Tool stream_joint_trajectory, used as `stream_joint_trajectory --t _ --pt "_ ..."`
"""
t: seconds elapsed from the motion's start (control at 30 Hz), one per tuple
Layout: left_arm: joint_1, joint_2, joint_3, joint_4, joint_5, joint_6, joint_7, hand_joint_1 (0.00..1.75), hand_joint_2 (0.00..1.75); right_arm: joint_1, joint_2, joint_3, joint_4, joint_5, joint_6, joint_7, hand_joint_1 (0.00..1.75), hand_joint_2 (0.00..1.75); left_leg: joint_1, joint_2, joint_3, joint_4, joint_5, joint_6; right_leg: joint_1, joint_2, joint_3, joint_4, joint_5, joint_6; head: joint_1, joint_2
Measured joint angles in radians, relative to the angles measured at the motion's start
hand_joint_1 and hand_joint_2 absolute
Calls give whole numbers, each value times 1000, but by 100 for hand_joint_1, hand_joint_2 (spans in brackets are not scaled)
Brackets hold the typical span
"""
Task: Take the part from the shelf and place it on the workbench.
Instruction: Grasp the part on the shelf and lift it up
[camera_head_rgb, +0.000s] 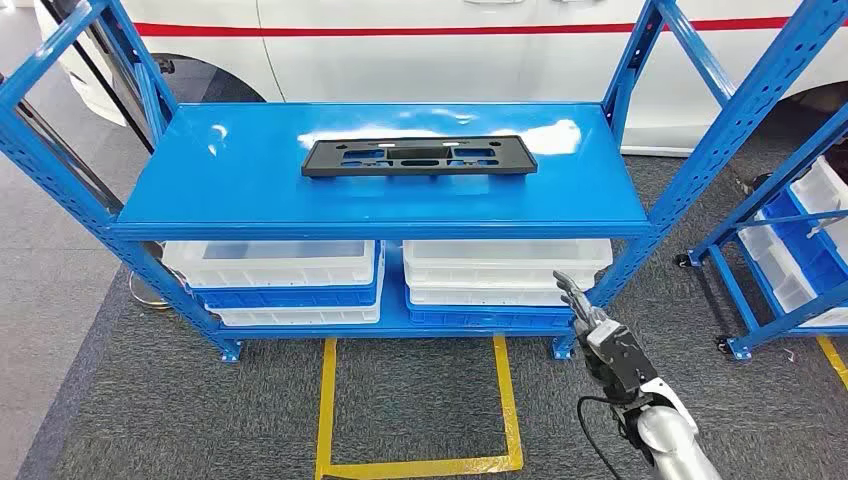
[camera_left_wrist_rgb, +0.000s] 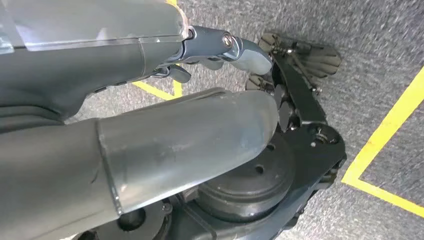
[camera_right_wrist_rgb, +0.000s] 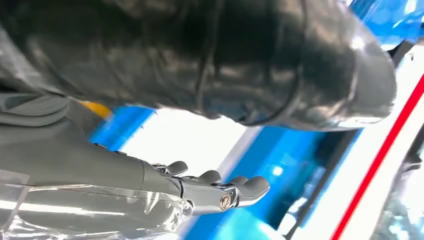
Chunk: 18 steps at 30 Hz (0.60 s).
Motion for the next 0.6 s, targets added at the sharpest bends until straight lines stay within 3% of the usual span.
stream_joint_trajectory --t 0.6 --pt "-68 18 236 82 -277 -103 -105 0 0 -285 -31 282 -34 315 -117 64 0 0 -1 -1 1 0 1 1 0 0 0 0 0 1 0 0"
